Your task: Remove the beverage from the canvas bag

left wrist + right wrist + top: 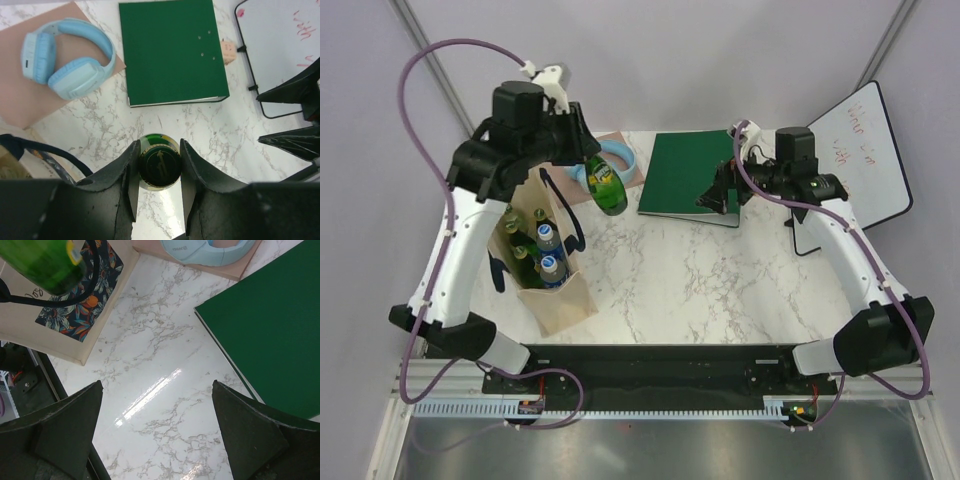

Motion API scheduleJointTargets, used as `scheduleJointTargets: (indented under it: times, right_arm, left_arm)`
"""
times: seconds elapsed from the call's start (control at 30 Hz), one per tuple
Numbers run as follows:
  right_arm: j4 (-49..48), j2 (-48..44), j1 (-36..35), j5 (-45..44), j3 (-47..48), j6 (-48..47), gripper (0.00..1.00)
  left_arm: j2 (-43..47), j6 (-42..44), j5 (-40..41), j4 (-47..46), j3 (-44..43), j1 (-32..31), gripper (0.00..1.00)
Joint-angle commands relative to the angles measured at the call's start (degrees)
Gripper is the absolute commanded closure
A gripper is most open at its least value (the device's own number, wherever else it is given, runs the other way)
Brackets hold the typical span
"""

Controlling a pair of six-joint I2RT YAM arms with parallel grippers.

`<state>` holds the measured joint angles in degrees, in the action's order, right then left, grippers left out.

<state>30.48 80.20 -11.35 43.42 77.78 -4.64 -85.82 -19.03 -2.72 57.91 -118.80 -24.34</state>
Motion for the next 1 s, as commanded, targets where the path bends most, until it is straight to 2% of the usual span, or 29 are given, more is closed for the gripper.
scheduleJointTargets:
  times: [0.0,0.17,0.37,0.73,0.97]
  right_arm:
    - [-0.77,-2.42,0.54,-0.62,-1.31,-1.68,0.02]
    - [-0.69,-3.12,0.54,-0.53,-2.54,-1.86,0.02]
    - [-0.69,-3.74,0.63,-0.79,-3.77,-2.04,0.02]
    - [-0.68,-3.21,0.63,-0.79,-3.77,-2.30,0.02]
    - [-0.60,-3.04,0.63,-0.70,-3.86,-2.47,0.02]
  left_arm:
    - [0.22,3.11,1.93,-20.54,7.33,-2.73,0.98]
    - [-1.54,5.75,2.19,-29.68,17.18,-3.61,0.98]
    - [-5.14,9.35,6.32,-37.78,22.29,-4.49,0.98]
    - [-12.00,15.42,11.86,-45.51,24.67,-4.58,0.98]
    - [-15.69,16.39,13.44,-48.85,24.76,-4.49,0.98]
